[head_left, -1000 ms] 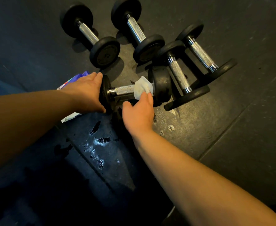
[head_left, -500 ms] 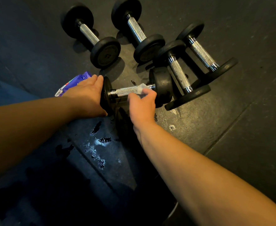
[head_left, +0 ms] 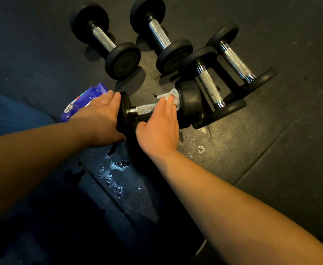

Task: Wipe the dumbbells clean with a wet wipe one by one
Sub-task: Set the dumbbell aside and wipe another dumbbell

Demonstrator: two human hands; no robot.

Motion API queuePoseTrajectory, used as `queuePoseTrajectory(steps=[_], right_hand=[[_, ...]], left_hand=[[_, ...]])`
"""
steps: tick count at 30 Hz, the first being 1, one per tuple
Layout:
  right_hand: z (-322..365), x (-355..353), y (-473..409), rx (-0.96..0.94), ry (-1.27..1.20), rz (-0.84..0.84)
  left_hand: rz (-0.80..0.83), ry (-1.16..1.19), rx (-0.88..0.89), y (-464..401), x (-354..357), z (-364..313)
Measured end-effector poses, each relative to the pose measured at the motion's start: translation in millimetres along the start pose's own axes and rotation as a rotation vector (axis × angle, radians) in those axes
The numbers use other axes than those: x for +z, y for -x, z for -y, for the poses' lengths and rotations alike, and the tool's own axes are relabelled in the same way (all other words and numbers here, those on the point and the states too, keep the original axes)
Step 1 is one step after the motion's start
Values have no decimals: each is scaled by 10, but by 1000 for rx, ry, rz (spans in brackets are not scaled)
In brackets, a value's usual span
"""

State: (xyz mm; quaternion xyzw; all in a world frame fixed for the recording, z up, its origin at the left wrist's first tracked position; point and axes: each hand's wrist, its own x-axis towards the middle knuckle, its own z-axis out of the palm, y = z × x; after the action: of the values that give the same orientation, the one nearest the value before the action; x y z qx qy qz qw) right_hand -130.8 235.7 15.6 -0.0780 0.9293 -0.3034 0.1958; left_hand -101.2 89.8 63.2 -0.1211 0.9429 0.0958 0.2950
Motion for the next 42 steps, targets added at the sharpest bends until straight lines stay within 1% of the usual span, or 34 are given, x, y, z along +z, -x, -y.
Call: queuePoseTrajectory(steps=[4,7,11,13,16,17,20,24,28,32,37,42], right_hand=[[43,-84,-110,1,144,61],[33,-134,-82,15,189,116],[-39,-184,70,16,222,143],[-91,-223,146,20,231,178],[-161,-271,283,7,252,222],[-180,-283,323,1,265,230],[-231,-299,417,-1,303,255],[-301,-329,547,-34,359,280],[-455,-370,755,-107,456,298],[-615,-408,979,-191,551,318],[-575,-384,948,-158,564,368],[-610,-457,1074,-159,575,401]], left_hand=[[-67,-37,18,124,149,-4],[-128,-63,22,267,271,-46],[-156,-97,19,530,439,-152],[-183,-80,-1,643,487,-190],[-270,-16,-3,691,503,-210],[-272,-15,9,692,514,-212],[-205,-80,42,757,619,-237],[-183,-91,75,949,759,-263],[-281,-61,112,1074,839,-264],[-241,-45,92,1129,938,-257],[-191,-78,118,1313,1068,-336],[-262,-42,126,1324,1054,-276]])
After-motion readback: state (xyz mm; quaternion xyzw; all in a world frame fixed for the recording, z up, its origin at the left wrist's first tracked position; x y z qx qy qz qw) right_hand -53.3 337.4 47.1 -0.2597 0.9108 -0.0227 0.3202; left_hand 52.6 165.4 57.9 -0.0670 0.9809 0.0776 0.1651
